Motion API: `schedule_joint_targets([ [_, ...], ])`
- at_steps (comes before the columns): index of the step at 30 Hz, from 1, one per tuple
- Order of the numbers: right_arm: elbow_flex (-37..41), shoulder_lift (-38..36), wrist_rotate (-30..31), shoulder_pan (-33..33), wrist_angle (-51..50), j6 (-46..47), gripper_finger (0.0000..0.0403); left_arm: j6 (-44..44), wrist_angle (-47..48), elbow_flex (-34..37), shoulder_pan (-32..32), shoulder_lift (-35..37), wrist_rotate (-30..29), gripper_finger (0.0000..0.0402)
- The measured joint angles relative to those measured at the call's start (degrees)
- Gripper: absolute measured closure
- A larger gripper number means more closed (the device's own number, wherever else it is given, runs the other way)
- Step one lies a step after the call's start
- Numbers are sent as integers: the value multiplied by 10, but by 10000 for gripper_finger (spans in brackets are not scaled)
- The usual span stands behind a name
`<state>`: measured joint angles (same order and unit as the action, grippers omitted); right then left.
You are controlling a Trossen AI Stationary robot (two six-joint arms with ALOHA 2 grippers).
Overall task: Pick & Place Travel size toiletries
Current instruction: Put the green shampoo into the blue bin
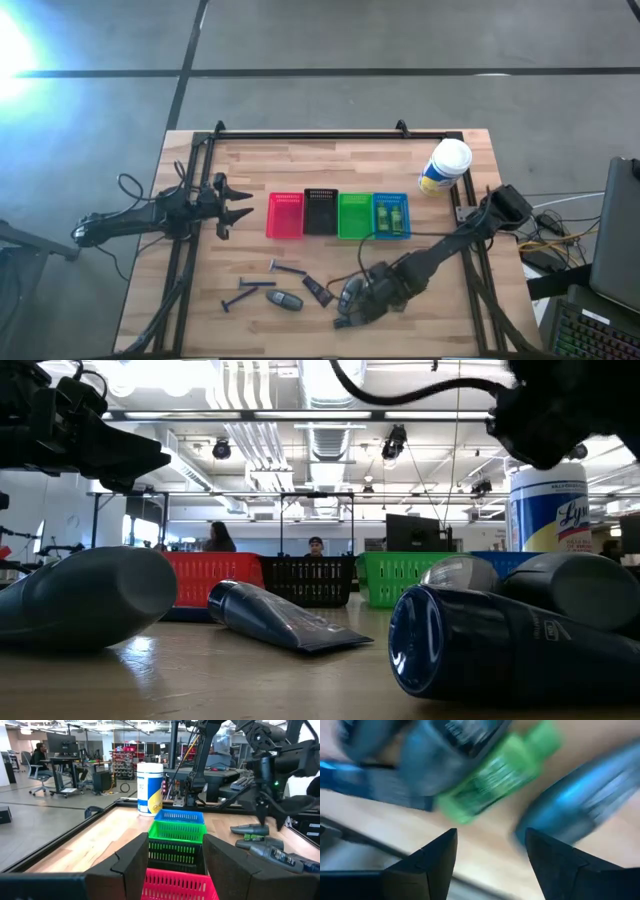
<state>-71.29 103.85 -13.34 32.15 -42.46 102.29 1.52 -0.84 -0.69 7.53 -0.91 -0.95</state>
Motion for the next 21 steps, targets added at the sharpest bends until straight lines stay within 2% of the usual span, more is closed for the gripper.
schedule_joint_targets([
  [3, 0, 0, 22, 1, 65, 90, 164, 0, 0, 0, 0, 0, 0, 209],
  [7, -5, 11, 63, 0, 67, 155, 161, 0, 0, 0, 0, 0, 0, 209],
  [13, -2, 47, 31, 2, 37, 165, 179, 0, 0, 0, 0, 0, 0, 209],
  [21, -1, 86, 30, 0, 11, 155, 195, 0, -2, 0, 0, -7, -2, 209],
])
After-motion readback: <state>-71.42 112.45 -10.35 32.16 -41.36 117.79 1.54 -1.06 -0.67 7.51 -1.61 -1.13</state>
